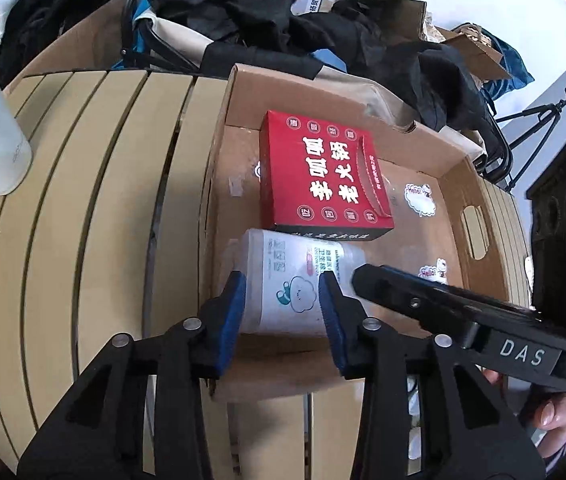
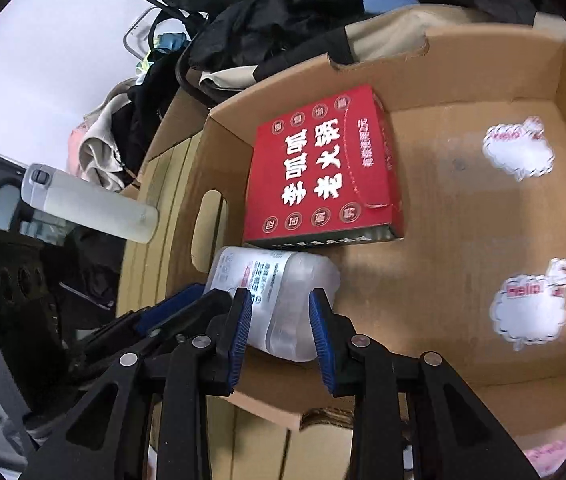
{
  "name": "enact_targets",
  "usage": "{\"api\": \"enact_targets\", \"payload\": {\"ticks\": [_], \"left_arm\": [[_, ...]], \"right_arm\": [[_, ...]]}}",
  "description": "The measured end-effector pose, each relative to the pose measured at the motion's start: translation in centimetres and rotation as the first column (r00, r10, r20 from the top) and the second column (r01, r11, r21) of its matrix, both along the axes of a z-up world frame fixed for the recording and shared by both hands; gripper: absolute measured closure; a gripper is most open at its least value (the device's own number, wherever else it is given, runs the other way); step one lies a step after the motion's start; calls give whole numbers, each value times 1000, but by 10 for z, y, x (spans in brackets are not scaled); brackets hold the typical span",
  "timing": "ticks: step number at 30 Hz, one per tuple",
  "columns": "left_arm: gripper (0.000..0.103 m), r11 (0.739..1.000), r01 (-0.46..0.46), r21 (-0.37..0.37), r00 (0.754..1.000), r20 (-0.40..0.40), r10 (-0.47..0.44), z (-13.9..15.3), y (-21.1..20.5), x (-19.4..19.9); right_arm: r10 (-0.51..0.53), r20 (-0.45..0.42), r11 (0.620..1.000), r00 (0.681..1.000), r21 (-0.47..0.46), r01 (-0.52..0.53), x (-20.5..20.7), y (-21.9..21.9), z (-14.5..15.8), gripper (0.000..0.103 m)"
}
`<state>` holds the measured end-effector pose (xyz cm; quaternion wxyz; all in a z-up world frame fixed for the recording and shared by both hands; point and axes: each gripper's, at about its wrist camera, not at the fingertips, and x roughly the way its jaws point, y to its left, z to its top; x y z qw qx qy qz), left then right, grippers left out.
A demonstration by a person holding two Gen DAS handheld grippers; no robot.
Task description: Organize objects
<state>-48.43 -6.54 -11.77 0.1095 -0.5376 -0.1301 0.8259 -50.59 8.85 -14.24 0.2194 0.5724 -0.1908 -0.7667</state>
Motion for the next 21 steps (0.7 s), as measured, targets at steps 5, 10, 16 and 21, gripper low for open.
{"api": "enact_targets", "payload": {"ticks": [5,10,16,21], "left_arm": [[43,1000,6,-9,996,-86,-7,40,1,14],[17,997,-2,-73,989,-145,-8,94,8,32],[9,989,-10,-144,972,-233,-24,136,16,70],[8,986,-16,-166,964,-265,-29,150,20,102]], "right_arm": [[19,-128,988,992,154,1,13,8,40,40],[20,-246,978,969,208,32,34,33,92,19],[32,-322,936,946,341,84,70,64,144,19],[37,-348,927,937,362,98,104,79,168,19]]}}
